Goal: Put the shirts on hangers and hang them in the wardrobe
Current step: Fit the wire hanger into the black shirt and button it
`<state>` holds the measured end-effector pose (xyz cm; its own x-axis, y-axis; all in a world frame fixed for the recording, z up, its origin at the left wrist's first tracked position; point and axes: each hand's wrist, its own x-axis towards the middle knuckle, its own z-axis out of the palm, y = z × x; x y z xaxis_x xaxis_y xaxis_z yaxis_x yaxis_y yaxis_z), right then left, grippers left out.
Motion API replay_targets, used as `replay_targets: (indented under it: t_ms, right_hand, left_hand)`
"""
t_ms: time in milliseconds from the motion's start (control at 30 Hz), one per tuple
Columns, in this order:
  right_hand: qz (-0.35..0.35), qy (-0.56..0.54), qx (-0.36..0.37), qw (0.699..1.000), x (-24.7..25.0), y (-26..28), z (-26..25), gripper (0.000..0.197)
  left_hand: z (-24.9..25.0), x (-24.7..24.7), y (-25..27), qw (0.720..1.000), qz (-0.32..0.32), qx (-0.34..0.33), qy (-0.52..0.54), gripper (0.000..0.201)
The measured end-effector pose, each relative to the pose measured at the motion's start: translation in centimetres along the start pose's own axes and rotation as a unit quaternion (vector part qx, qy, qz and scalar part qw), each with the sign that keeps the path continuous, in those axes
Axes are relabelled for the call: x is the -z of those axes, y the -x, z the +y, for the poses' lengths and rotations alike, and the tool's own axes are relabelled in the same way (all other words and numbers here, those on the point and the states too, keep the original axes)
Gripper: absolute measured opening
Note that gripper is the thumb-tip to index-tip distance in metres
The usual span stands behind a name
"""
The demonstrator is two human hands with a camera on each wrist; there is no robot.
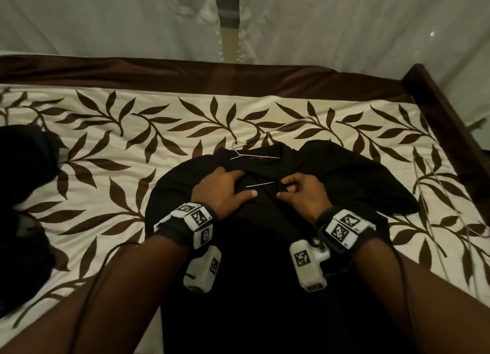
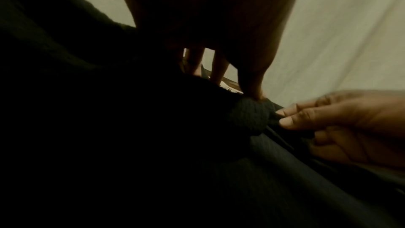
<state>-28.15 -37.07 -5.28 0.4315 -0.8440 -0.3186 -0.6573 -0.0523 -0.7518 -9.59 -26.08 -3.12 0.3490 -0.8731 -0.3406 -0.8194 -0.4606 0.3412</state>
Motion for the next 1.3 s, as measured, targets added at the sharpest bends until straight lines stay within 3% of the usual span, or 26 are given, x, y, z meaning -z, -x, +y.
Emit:
replay_targets:
  t_ms: [100, 200, 333, 433, 500, 567, 633, 700, 800, 900, 1000, 1133, 1300]
  right_hand:
    - [0.005, 0.007, 0.02, 1.0, 0.3, 0.0, -0.4, 0.017]
    - [0.035, -0.04, 0.014, 0.998, 1.4, -0.3, -0.3, 0.004]
    - [0.014, -0.018, 0.016, 1.0, 2.4, 0.2, 0.6, 0.006]
    - [-0.028, 0.013, 0.006, 1.0, 2.6, 0.6, 1.0, 0.01]
    - [-0.036, 0.024, 0.012, 0.999, 2.5, 0.8, 1.0, 0.01]
    - [-0.027, 0.023, 0.029, 0.999, 2.4, 1.1, 1.0, 0.007]
    - [-0.012, 0.021, 0.048, 0.999, 2.2, 1.2, 0.8, 0.007]
    - [-0.009, 0.021, 0.058, 0.998, 2.1, 1.2, 1.0, 0.009]
    - [-0.019, -0.012, 0.049, 0.999, 1.6, 0.9, 1.4, 0.013]
    - [0.009, -0.055, 0.027, 0.998, 1.4, 0.9, 1.8, 0.006]
    - [0.019, -0.071, 0.016, 0.997, 1.5, 0.9, 1.9, 0.006]
    - [0.009, -0.058, 0.017, 0.998, 1.5, 1.0, 1.7, 0.021]
    - [0.061, -0.054, 0.036, 0.996, 1.3, 2.0, 1.4, 0.01]
  left_hand:
    - [0.3, -0.5, 0.2, 0.999, 0.005, -0.04, -0.023, 0.05]
    - [-0.3, -0.2, 0.7, 0.998, 0.05, -0.032, 0.036, 0.034]
    - [-1.0, 1.0, 1.8, 0.977, 0.101, -0.004, 0.188, 0.04]
    - [-0.7, 2.1, 2.9, 0.961, -0.011, -0.028, 0.274, 0.051]
    - [-0.3, 2.3, 3.3, 0.945, -0.106, -0.024, 0.309, 0.046]
    - [-0.2, 2.1, 3.1, 0.952, -0.122, -0.016, 0.28, 0.033]
    - [-0.1, 1.8, 2.3, 0.983, -0.045, -0.041, 0.173, 0.027]
    - [0.3, 1.4, 1.0, 0.992, 0.014, -0.108, 0.064, 0.038]
    - [0.9, 0.9, -0.9, 0.983, -0.027, -0.178, -0.046, 0.052]
    - [0.8, 0.9, -2.1, 0.977, -0.029, -0.182, -0.103, 0.043]
    - [0.5, 1.3, -2.1, 0.982, -0.002, -0.164, -0.097, 0.03]
    - [0.4, 2.0, -1.3, 0.989, 0.057, -0.133, -0.002, 0.021]
    - [0.8, 2.9, -0.4, 0.984, 0.069, -0.126, 0.106, 0.022]
